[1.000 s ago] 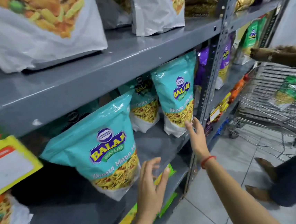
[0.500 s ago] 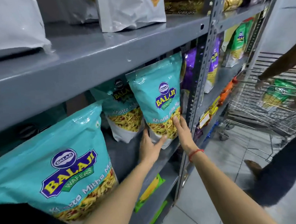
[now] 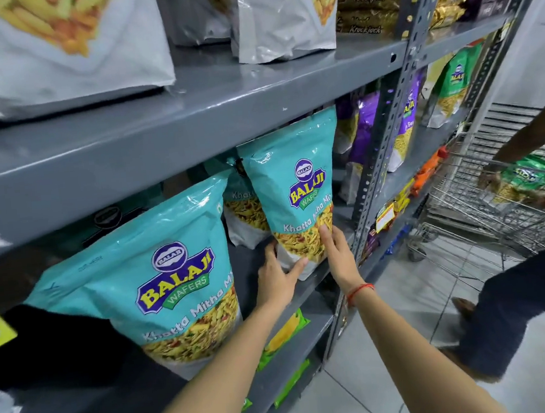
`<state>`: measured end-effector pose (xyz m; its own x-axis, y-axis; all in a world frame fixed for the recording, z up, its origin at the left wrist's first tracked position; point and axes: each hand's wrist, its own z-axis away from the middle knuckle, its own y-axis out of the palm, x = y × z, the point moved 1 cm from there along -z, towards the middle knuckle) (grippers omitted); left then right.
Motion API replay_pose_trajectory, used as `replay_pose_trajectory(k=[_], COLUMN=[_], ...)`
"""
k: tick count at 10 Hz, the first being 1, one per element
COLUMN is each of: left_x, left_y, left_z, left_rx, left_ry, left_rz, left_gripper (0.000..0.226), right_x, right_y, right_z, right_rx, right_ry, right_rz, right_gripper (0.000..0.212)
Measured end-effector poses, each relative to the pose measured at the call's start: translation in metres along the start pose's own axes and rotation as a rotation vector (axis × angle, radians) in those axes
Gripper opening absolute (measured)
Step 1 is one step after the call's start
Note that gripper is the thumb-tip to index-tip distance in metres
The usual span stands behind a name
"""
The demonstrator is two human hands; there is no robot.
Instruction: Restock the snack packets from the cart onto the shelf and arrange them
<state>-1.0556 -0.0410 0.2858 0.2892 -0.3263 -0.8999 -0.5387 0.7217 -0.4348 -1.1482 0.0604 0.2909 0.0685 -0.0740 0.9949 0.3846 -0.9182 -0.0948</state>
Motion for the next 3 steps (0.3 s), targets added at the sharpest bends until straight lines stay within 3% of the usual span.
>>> replay_pose_trajectory(k=[1, 3], left_x=[-0.004, 0.004], left_y=[0.000, -0.022], left_z=[0.016, 0.078], left_rx=[0.006, 0.026], left_ry=[-0.036, 0.049], left_rz=[-0.029, -0.037], left_gripper=[0.075, 0.056], right_x=[-0.001, -0.011], right_y=[0.004, 0.025], right_z=[0.008, 0.055], right_rx=[-0.112, -0.321], right_ry=[-0.032, -0.166], right_rz=[-0.003, 0.124], right_gripper=[0.024, 0.038])
